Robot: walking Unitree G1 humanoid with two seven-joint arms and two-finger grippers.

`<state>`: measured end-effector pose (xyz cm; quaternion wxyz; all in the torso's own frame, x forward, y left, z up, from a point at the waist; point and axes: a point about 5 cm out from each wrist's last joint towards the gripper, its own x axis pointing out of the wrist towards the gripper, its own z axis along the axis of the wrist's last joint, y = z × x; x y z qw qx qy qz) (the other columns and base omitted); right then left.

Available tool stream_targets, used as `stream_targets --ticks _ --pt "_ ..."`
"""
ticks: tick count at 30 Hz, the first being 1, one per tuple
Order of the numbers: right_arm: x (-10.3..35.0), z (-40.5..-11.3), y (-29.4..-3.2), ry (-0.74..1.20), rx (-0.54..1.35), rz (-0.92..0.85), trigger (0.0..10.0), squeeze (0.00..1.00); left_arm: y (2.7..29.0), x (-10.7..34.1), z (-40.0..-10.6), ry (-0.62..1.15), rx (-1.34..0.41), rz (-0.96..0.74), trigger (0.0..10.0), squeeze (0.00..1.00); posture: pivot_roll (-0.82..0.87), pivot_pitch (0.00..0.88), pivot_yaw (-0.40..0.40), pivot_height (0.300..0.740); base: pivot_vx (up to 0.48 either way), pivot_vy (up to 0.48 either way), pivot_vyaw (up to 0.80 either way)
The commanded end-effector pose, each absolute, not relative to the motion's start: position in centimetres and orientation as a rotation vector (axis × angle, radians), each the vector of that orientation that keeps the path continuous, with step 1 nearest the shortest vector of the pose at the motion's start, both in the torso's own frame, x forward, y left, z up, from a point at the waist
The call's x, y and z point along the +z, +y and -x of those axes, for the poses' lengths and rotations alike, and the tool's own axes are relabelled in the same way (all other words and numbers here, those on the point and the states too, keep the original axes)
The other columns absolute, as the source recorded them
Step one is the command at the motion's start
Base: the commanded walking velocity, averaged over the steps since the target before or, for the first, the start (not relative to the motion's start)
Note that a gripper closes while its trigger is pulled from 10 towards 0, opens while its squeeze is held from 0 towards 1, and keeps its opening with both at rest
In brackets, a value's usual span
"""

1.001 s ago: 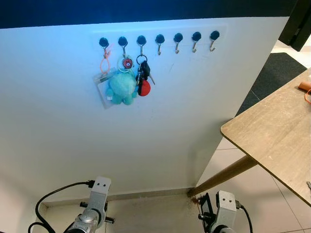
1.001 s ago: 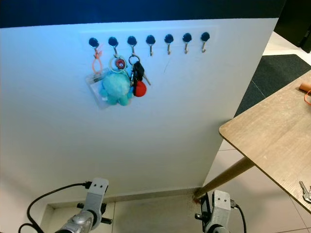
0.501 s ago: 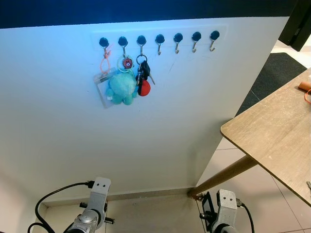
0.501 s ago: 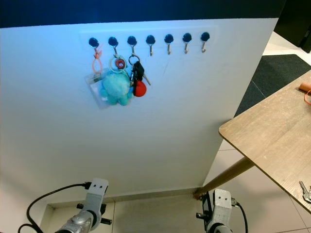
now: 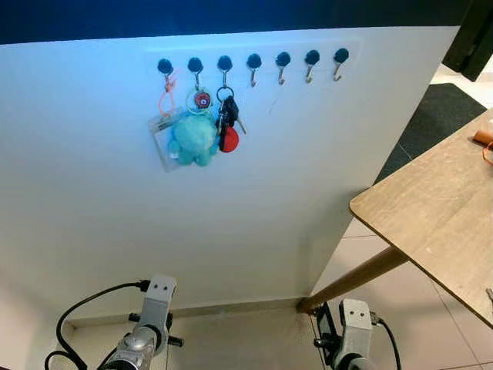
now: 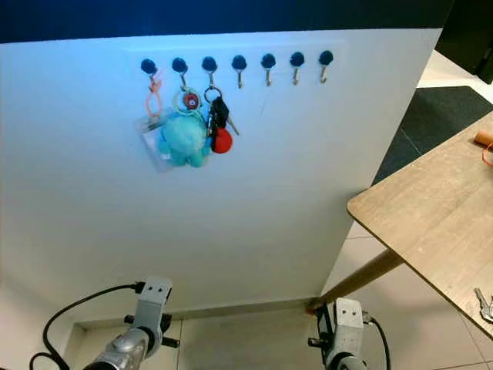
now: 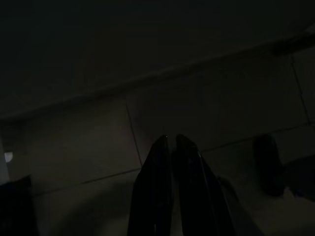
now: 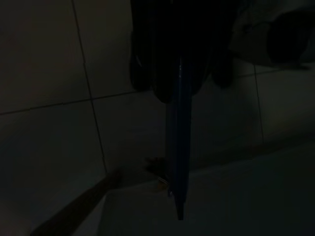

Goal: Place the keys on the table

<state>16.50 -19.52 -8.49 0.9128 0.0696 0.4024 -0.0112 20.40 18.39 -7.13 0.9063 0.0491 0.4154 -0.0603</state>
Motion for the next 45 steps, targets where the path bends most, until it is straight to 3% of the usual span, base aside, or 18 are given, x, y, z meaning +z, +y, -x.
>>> stream_targets --ticks 1,23,33,42,45 --pt "-8.6 -16.4 -19.2 0.834 -0.007 -0.137 10.0 0.00 18.6 -7.1 -20.3 0.848 -0.112 -0.085 10.0 0.00 0.03 0.019 -0.001 0.740 0.000 0.000 0.00" --pt "-8.8 -16.2 -18.3 0.835 -0.008 -0.162 10.0 0.00 18.3 -6.3 -21.5 0.791 -0.108 -0.061 10.0 0.00 0.05 0.020 0.005 0.740 0.000 0.000 0.00" --pt "-7.1 -18.5 -19.2 0.657 -0.053 -0.129 10.0 0.00 18.1 -6.6 -21.0 0.813 -0.119 -0.062 10.0 0.00 0.04 0.021 0.006 0.740 0.000 0.000 0.00" --pt "-5.8 -20.4 -17.3 0.567 0.170 -0.057 10.0 0.00 17.4 -6.8 -20.8 0.814 -0.151 -0.048 10.0 0.00 0.02 0.020 -0.001 0.740 0.000 0.000 0.00" --pt "-6.2 -19.9 -15.6 0.601 0.338 -0.005 10.0 0.00 17.3 -6.9 -20.6 0.822 -0.158 -0.054 10.0 0.00 0.02 0.022 0.000 0.740 0.000 0.000 0.00"
